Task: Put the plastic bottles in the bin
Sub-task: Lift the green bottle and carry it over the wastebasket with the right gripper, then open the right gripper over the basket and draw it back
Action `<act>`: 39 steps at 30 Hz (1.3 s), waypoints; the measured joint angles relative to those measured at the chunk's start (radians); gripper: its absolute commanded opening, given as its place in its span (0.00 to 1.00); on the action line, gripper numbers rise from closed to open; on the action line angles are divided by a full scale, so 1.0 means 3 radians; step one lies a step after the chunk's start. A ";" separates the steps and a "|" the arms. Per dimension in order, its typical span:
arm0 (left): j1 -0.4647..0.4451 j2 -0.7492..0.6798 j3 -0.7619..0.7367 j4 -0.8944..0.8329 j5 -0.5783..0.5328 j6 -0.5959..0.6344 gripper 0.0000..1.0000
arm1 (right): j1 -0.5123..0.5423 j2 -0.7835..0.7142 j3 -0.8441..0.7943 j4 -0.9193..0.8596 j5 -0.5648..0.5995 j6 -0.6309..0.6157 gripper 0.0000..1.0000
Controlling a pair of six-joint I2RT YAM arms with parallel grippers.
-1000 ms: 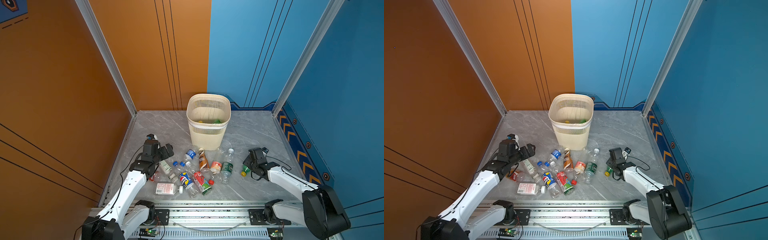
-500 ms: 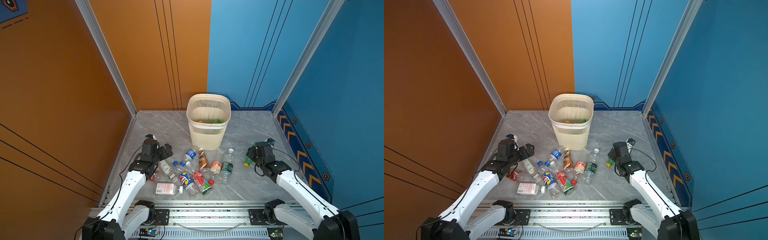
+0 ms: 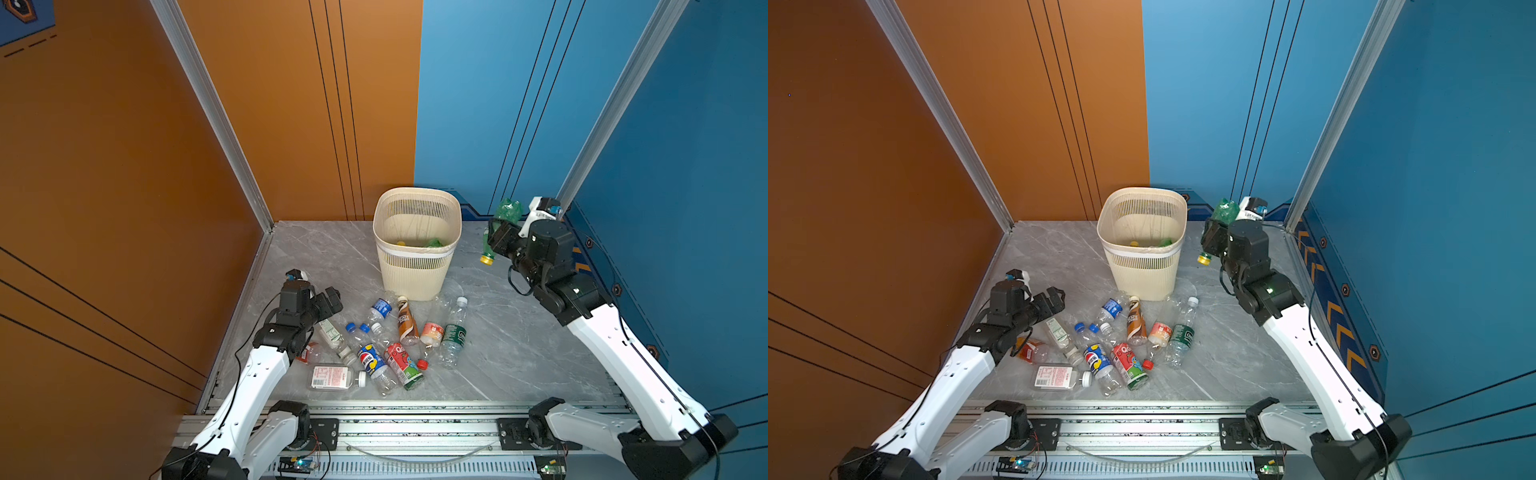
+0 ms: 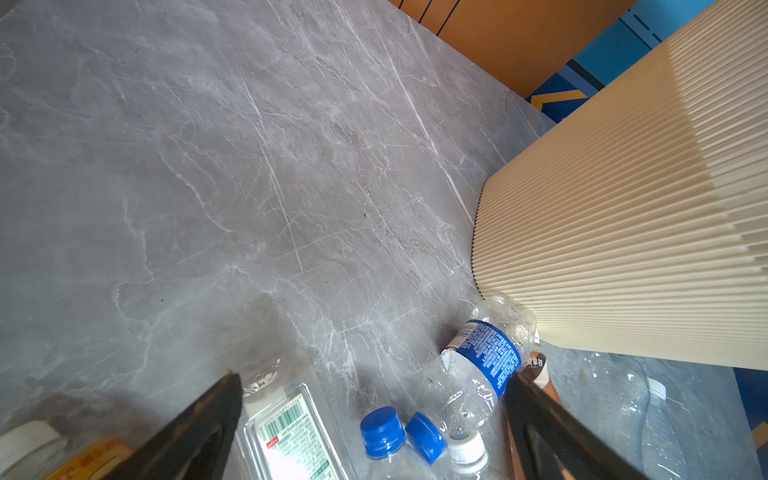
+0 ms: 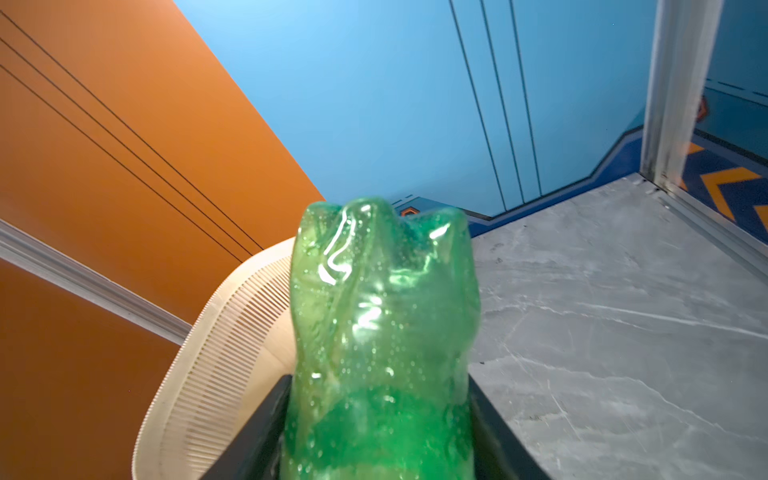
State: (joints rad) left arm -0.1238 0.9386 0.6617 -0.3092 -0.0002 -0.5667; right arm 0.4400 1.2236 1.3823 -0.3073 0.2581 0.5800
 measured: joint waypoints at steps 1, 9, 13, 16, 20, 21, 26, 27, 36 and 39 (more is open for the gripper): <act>0.0000 0.0000 0.0000 -0.0006 0.0001 0.0000 0.99 | 0.0039 0.0116 0.0131 0.0014 -0.0004 -0.0034 0.46; 0.0042 -0.0023 -0.0003 -0.0092 0.0001 -0.0010 1.00 | 0.0198 0.1284 0.1274 0.0041 -0.0252 -0.0242 0.46; 0.0070 -0.0065 -0.0003 -0.0123 0.0001 -0.0010 1.00 | 0.0198 0.1719 0.1625 -0.0031 -0.0301 -0.0296 0.46; 0.0086 -0.0079 -0.0003 -0.0163 0.0000 -0.0011 1.00 | 0.0198 0.1926 0.1722 -0.0111 -0.0327 -0.0314 0.47; 0.0112 -0.0071 -0.0003 -0.0217 0.0001 -0.0010 1.00 | 0.0198 0.2061 0.1745 -0.0220 -0.0328 -0.0332 0.51; 0.0118 -0.0067 -0.0003 -0.0231 0.0001 -0.0011 1.00 | 0.0198 0.2073 0.1745 -0.0235 -0.0328 -0.0341 0.54; 0.0139 -0.0048 -0.0003 -0.0301 0.0001 -0.0010 0.99 | 0.0198 0.2075 0.1761 -0.0278 -0.0327 -0.0387 0.82; 0.0145 -0.0048 -0.0003 -0.0313 0.0001 -0.0010 0.99 | 0.0198 0.2075 0.1766 -0.0284 -0.0328 -0.0390 0.85; 0.0168 -0.0036 -0.0003 -0.0437 0.0003 -0.0011 0.99 | 0.0225 0.1554 0.1363 -0.0230 -0.0323 -0.0451 1.00; 0.0173 -0.0029 -0.0001 -0.0476 0.0003 -0.0014 0.98 | 0.0267 0.0846 0.0692 -0.0017 -0.0258 -0.0450 0.99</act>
State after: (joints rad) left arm -0.0719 0.9298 0.6613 -0.4519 0.0006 -0.5709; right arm 0.5201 1.4773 1.5898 -0.3122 0.1806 0.4450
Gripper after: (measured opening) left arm 0.985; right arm 0.995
